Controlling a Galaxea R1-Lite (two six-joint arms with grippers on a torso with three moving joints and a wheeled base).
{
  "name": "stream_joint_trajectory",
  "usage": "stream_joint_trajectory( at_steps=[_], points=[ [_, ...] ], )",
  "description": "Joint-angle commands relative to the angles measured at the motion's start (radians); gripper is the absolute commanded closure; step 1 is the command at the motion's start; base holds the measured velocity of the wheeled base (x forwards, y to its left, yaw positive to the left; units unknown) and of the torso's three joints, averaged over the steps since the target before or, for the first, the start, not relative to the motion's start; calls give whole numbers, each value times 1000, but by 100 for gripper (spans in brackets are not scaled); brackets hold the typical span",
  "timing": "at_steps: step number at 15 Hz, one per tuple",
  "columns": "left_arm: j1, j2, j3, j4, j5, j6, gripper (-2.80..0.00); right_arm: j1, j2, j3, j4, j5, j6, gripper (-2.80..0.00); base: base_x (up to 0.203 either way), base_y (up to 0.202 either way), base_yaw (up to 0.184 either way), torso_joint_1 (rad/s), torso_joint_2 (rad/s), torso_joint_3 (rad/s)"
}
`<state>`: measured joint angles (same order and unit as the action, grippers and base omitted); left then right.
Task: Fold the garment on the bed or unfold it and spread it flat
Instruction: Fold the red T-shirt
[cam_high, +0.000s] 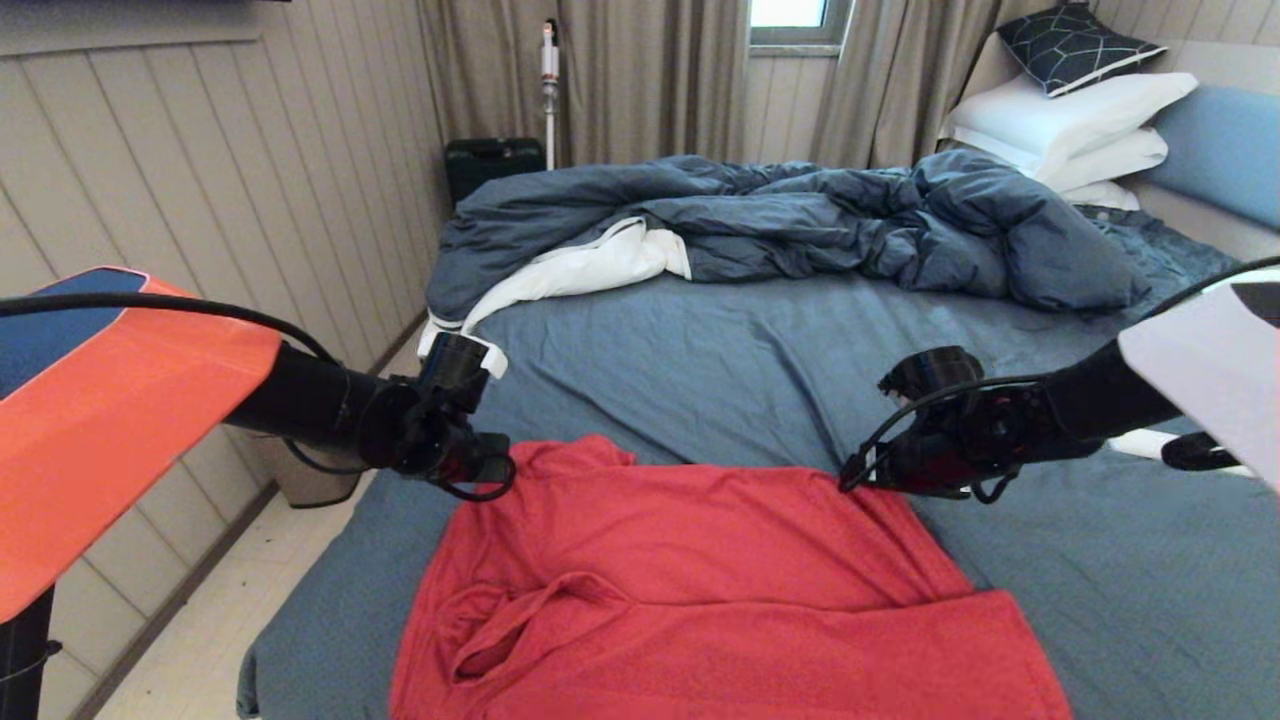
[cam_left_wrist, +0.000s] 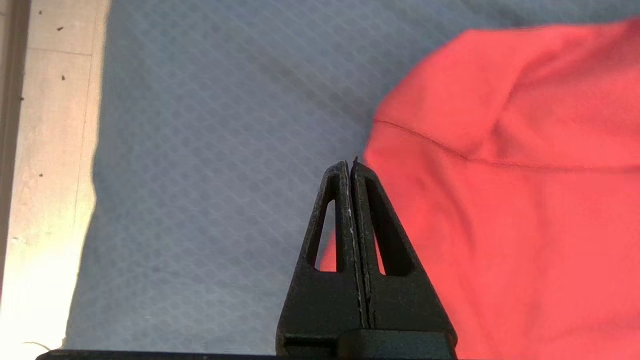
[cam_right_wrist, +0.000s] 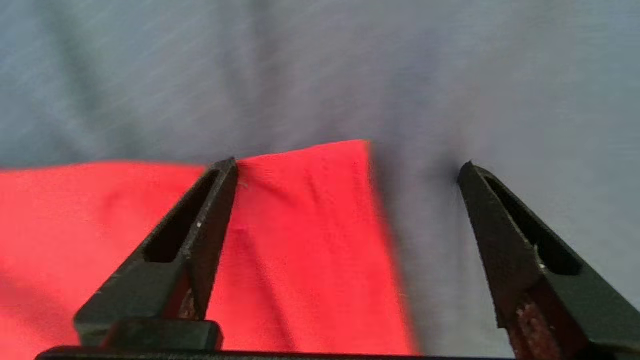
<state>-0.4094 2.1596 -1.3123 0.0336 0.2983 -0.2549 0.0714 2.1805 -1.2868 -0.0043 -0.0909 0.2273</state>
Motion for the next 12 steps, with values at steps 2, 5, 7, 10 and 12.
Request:
stream_joint_trajectory(
  at_steps=[2,5,7,10,12],
  points=[
    [1,-3,4,0,2,-3,0,18,5,-3,0,0,1,-280,0,0,0,0,0,0],
    [0,-10,12,0,2,-3,0,36,12,-9,0,-1,1,-280,0,0,0,0,0,0],
    [0,-13,23,-1,2,-4,0,36,21,-8,0,-1,4,-280,0,0,0,0,0,0],
    [0,-15,21,-1,2,-3,0,34,17,1,1,-3,-2,0,0,0,0,0,0,0],
    [0,-14,15,-1,2,-3,0,33,16,7,1,-3,1,0,0,0,0,0,0,0]
  ],
)
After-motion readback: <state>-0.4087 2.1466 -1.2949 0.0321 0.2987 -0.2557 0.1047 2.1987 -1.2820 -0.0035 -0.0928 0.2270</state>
